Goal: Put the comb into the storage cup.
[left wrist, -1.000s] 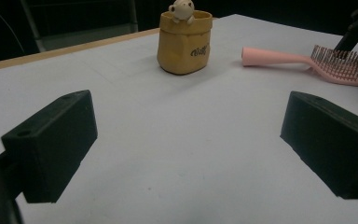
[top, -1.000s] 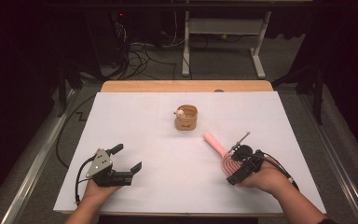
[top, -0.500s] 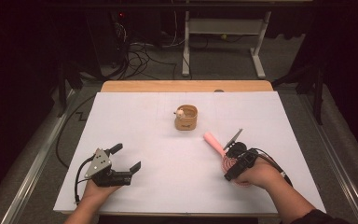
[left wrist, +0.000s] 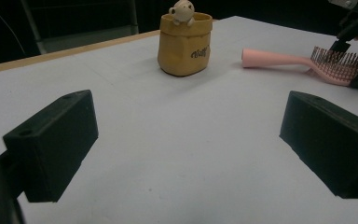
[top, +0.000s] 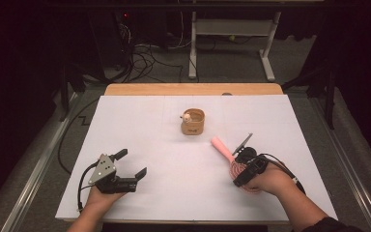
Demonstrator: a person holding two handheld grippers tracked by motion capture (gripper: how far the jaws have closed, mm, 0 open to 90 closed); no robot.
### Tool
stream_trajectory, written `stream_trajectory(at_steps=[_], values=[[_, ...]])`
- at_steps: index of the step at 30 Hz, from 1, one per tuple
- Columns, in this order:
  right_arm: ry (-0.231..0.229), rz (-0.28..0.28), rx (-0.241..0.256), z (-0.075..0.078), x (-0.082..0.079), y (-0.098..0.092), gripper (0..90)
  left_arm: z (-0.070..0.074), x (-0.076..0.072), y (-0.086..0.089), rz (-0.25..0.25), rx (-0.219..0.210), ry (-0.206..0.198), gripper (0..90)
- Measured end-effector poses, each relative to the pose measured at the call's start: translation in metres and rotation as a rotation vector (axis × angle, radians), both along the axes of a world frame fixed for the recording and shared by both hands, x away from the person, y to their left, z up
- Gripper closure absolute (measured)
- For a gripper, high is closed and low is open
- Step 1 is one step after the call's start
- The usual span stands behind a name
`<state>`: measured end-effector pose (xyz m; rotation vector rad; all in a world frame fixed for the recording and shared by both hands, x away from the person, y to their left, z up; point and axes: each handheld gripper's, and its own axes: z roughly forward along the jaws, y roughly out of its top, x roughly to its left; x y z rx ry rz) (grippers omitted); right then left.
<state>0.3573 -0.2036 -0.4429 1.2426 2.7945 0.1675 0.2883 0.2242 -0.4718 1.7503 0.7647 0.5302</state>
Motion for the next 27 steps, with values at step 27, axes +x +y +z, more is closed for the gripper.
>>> stream_trajectory(at_steps=[27], values=[[0.069, -0.062, 0.015, 0.003, 0.012, 0.001, 18.6, -0.001, 0.0, 0.0, -0.006, 0.009, 0.002, 5.8]])
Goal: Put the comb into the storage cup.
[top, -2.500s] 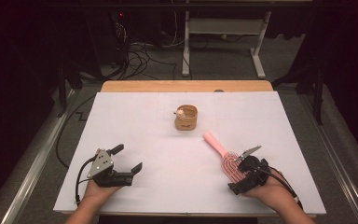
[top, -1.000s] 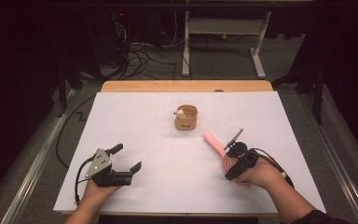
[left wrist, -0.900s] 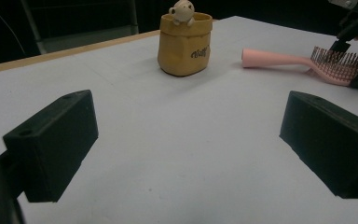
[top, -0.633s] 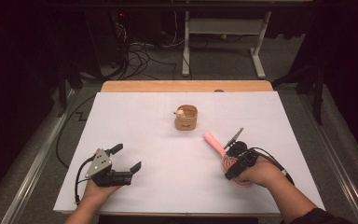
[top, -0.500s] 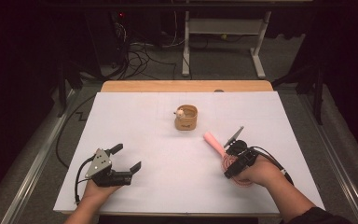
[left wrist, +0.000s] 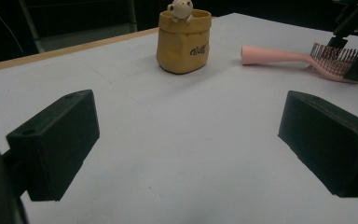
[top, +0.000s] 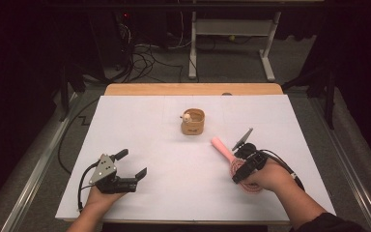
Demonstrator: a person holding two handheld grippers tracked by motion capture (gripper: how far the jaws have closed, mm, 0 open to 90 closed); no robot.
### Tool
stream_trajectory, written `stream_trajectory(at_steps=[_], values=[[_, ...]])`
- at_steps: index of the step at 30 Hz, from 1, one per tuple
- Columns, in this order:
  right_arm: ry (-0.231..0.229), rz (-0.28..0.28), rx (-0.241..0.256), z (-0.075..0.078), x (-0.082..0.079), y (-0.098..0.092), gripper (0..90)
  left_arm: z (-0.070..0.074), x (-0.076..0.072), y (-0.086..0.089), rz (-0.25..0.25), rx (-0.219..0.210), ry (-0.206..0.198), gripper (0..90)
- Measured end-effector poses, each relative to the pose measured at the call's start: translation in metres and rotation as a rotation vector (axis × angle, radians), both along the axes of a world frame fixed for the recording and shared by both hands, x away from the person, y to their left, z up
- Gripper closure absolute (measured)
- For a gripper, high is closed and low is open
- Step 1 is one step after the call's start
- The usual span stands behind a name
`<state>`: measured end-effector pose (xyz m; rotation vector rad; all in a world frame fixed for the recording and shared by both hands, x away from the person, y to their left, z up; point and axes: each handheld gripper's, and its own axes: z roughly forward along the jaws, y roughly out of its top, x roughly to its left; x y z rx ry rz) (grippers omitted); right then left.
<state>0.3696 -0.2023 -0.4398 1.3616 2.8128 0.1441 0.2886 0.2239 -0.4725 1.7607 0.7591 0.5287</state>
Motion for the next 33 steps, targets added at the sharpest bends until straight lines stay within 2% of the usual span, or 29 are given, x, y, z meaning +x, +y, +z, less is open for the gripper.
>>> stream_trajectory(at_steps=[3, 6, 10, 16, 33], values=[[0.005, 0.014, -0.027, -0.001, 0.0, 0.003, 18.1, 0.0, 0.0, 0.0, -0.001, 0.0, 0.001, 6.0], [-0.006, 0.062, -0.075, -0.004, -0.001, 0.008, 17.2, 0.0, 0.0, 0.0, -0.002, 0.0, 0.002, 6.0], [0.013, 0.047, -0.091, -0.004, 0.0, 0.011, 17.2, 0.0, -0.001, 0.0, -0.005, 0.001, 0.002, 6.3], [0.018, 0.045, -0.098, -0.004, 0.001, 0.012, 17.5, 0.001, -0.001, 0.0, -0.002, -0.006, -0.003, 6.7], [0.008, 0.034, -0.075, -0.003, 0.0, 0.009, 19.8, 0.0, -0.001, 0.0, -0.004, -0.004, 0.005, 7.1]])
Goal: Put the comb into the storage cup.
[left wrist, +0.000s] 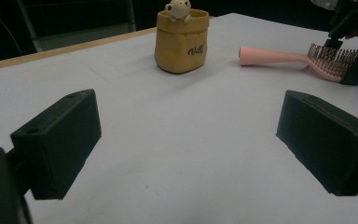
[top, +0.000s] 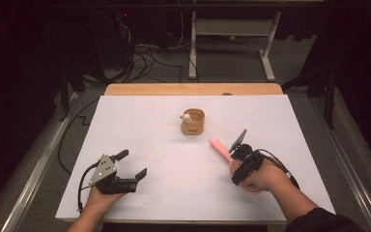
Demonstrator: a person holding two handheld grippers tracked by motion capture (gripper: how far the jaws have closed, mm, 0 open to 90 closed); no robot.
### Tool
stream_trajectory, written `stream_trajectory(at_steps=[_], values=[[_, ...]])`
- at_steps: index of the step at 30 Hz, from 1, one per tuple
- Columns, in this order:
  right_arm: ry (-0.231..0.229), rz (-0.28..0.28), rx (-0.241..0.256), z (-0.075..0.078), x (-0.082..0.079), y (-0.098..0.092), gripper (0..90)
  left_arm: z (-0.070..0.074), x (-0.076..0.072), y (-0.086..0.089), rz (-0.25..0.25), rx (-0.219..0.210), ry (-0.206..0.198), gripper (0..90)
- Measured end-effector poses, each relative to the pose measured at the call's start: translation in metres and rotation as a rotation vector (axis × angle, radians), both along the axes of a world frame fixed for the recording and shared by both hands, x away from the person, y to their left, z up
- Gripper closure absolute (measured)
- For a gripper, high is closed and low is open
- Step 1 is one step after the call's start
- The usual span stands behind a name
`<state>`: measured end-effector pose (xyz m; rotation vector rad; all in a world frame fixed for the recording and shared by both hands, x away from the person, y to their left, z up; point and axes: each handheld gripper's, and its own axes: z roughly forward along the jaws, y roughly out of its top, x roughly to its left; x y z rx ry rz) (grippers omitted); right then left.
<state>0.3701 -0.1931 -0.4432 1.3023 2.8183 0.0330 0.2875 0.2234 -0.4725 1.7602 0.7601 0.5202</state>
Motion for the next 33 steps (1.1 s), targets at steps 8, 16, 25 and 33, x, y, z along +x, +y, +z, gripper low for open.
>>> stream_trajectory(at_steps=[8, 16, 25, 33], values=[[-0.014, -0.001, 0.01, 0.001, -0.002, -0.002, 20.5, 0.0, 0.001, 0.001, 0.005, -0.006, 0.017, 7.1], [-0.004, -0.014, 0.037, 0.004, -0.002, -0.004, 20.6, 0.001, 0.001, 0.001, -0.006, -0.009, 0.036, 7.1], [-0.018, 0.003, 0.063, 0.011, -0.002, -0.002, 20.6, 0.001, 0.001, 0.001, -0.006, -0.015, 0.019, 7.1], [-0.033, 0.021, 0.068, 0.026, -0.005, -0.004, 20.6, 0.002, 0.001, 0.002, -0.004, -0.018, 0.018, 6.7]])
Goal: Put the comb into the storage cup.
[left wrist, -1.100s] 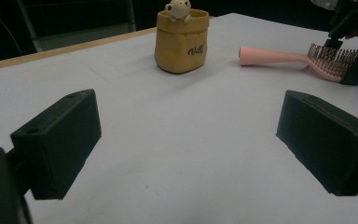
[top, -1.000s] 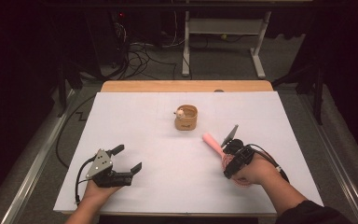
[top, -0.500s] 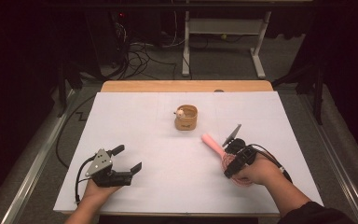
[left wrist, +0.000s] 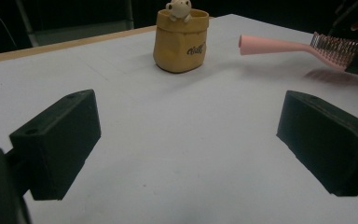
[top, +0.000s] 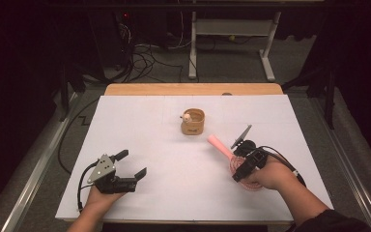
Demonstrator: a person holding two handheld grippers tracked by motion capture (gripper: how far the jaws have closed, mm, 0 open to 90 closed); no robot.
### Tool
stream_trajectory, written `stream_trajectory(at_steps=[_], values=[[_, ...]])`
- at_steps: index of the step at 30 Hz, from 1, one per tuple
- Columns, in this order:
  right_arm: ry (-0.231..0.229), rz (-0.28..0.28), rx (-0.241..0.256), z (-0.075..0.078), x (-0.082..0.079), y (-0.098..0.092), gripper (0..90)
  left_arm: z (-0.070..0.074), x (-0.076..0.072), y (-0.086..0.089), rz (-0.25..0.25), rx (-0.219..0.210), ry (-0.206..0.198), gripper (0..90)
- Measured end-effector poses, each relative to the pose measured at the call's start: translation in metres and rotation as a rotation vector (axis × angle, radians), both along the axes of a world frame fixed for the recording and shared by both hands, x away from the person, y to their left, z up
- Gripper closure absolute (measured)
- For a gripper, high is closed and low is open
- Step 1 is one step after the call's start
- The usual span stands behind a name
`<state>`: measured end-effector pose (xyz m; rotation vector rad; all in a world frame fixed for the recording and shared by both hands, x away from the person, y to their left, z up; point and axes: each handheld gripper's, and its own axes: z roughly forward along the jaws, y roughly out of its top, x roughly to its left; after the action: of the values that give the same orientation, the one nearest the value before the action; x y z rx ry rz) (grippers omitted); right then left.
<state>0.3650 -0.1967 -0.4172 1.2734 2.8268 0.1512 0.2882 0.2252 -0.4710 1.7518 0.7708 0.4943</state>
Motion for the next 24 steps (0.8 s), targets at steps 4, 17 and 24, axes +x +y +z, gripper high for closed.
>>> stream_trajectory(at_steps=[4, 17, 24], values=[[-0.008, 0.011, 0.006, 0.006, -0.003, -0.001, 20.6, 0.001, 0.0, 0.0, 0.005, -0.003, -0.003, 6.7], [-0.006, 0.053, 0.009, 0.013, -0.006, 0.003, 20.5, 0.042, 0.014, -0.002, 0.036, 0.017, -0.06, 6.8], [-0.002, 0.069, 0.01, 0.012, -0.004, 0.008, 20.5, 0.052, 0.029, -0.011, 0.046, -0.026, -0.097, 6.8]])
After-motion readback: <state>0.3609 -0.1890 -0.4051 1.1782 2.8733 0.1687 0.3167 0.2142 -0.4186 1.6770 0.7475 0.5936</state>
